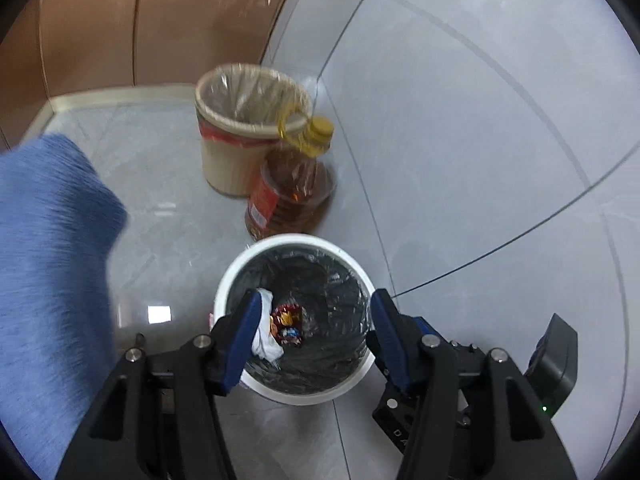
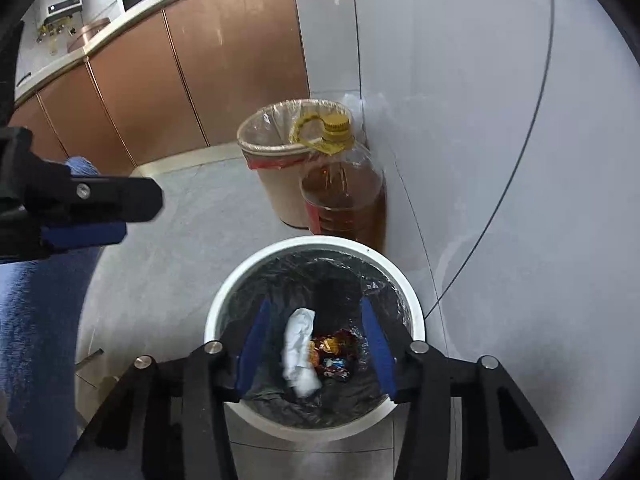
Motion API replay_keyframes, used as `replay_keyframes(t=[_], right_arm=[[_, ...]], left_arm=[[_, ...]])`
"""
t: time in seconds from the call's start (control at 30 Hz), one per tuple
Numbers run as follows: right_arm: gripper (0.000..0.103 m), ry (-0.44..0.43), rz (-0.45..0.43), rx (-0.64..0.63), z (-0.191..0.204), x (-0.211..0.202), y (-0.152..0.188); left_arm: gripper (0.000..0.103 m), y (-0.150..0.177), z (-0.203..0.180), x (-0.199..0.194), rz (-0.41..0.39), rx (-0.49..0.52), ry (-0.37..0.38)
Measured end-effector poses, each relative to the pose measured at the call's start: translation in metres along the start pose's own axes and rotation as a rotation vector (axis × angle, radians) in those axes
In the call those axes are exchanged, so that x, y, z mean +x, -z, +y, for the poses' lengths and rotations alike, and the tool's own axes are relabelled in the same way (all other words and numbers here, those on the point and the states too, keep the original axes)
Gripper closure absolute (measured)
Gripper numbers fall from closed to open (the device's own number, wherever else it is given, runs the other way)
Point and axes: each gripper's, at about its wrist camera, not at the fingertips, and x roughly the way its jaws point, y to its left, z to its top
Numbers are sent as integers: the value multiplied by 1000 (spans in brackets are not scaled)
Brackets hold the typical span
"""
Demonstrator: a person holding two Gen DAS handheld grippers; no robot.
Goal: Collect trash
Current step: 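Open both tools to drop the glove and tissue into the bin, then move both tools back over the remaining trash on the towel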
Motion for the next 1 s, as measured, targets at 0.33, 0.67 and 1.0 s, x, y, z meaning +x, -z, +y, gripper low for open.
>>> replay_keyframes(t=[0.33,0.67,1.0], right_arm=[[51,-56,-169,-6,30,-104,-16],[48,-180,-359,-119,93,-232,-28],[46,-324,-416,-204,148,-301,-11]], left_arm=[[48,18,-11,-143,-213,22,-38],[48,66,18,-280,-372,-6,-95],[48,143,62,-372,-493,16,-220]])
